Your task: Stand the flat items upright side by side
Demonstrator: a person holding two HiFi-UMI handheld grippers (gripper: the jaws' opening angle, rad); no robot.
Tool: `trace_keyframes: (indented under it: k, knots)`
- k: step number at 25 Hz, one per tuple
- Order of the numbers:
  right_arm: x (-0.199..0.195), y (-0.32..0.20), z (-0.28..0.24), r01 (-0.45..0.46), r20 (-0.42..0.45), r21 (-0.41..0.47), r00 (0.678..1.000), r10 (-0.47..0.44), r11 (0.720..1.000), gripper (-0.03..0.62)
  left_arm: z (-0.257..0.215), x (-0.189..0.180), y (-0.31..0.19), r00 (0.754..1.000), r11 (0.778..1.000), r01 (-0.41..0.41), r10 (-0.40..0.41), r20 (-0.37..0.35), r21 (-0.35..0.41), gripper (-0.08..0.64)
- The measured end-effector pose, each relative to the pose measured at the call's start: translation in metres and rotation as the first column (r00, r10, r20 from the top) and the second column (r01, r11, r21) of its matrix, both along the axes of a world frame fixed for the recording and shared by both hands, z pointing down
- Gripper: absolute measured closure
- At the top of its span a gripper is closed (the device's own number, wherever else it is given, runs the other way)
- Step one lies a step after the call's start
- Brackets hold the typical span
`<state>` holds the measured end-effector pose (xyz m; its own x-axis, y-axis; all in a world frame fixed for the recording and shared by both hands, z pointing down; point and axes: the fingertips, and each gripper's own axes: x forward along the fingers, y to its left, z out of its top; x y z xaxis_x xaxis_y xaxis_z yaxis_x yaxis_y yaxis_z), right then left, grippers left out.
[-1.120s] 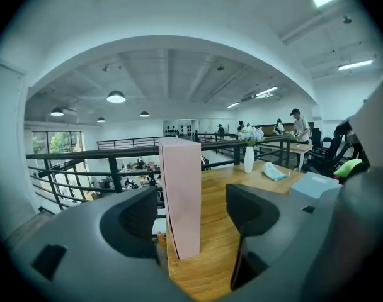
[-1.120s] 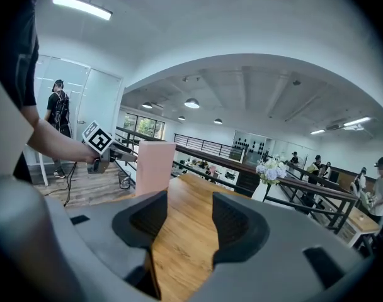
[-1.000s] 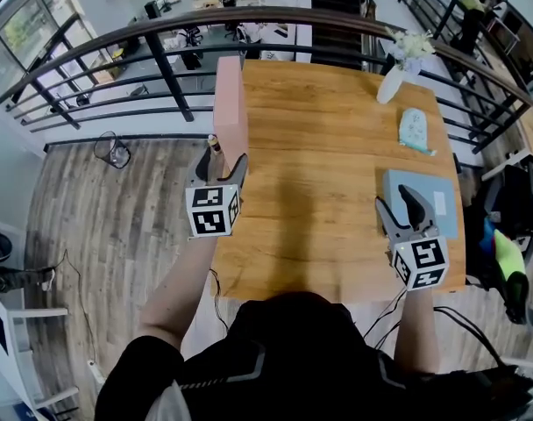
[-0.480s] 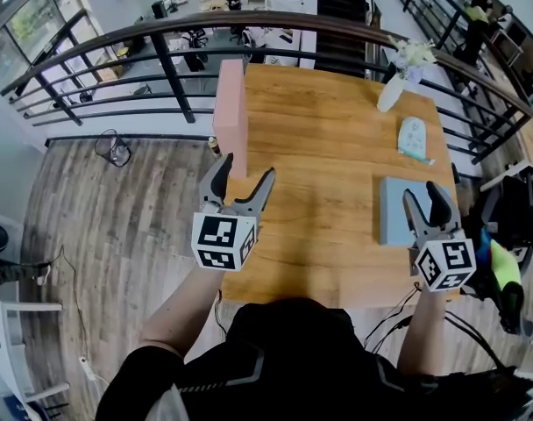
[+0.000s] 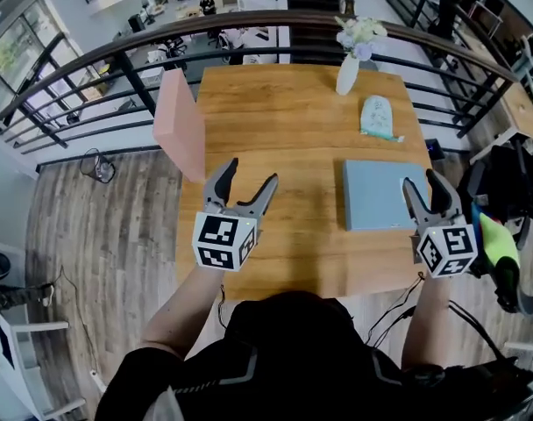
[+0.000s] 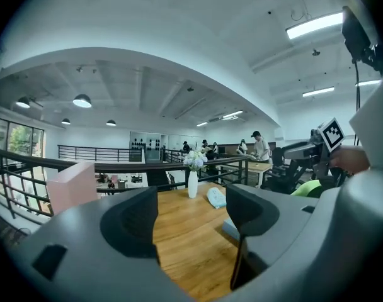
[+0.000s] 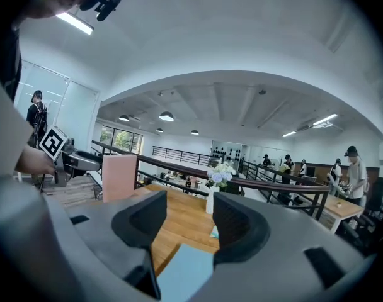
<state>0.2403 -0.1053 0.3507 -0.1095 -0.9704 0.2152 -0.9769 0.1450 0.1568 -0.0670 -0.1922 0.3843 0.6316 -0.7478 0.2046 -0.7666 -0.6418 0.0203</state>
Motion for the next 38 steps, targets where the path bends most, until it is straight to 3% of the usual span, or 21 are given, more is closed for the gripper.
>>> trace_keyframes:
  k: [3, 10, 18, 22, 25, 29, 33, 38]
  knots:
    - [0.046, 0.013, 0.006, -0.027, 0.019, 0.013, 0.999, 0.027, 1.000, 0.354, 0.012, 0.039, 0.008, 1.000, 1.000, -0.017, 0.017, 0.023, -0.014, 0.221]
    - [0.127, 0.032, 0.051, 0.015, 0.026, -0.095, 1.000, -0.012, 0.995, 0.324, 0.039, 0.122, 0.036, 0.994, 0.993, -0.085, 0.090, 0.056, -0.076, 0.221]
    - [0.183, 0.039, 0.103, 0.106, 0.081, -0.137, 0.992, -0.095, 0.985, 0.307, 0.082, 0.191, 0.062, 0.992, 0.981, -0.114, 0.121, 0.034, -0.158, 0.221]
    - [0.197, 0.035, 0.140, 0.145, 0.117, -0.208, 0.986, -0.122, 0.967, 0.282, 0.120, 0.207, 0.070, 0.986, 0.964, -0.116, 0.140, 0.088, -0.241, 0.221]
    - [0.210, 0.039, 0.176, 0.171, 0.152, -0.275, 0.979, -0.133, 0.946, 0.268, 0.157, 0.215, 0.081, 0.976, 0.940, -0.109, 0.162, 0.143, -0.322, 0.221]
    - [0.223, 0.045, 0.225, 0.208, 0.226, -0.344, 0.965, -0.134, 0.916, 0.252, 0.208, 0.229, 0.097, 0.936, 0.898, -0.144, 0.259, 0.237, -0.415, 0.221]
    - [0.227, 0.050, 0.263, 0.236, 0.245, -0.407, 0.959, -0.143, 0.883, 0.238, 0.244, 0.239, 0.101, 0.903, 0.873, -0.156, 0.316, 0.290, -0.463, 0.221]
    - [0.221, 0.064, 0.302, 0.314, 0.222, -0.507, 0.948, -0.230, 0.803, 0.224, 0.277, 0.250, 0.106, 0.877, 0.839, -0.170, 0.368, 0.308, -0.516, 0.221]
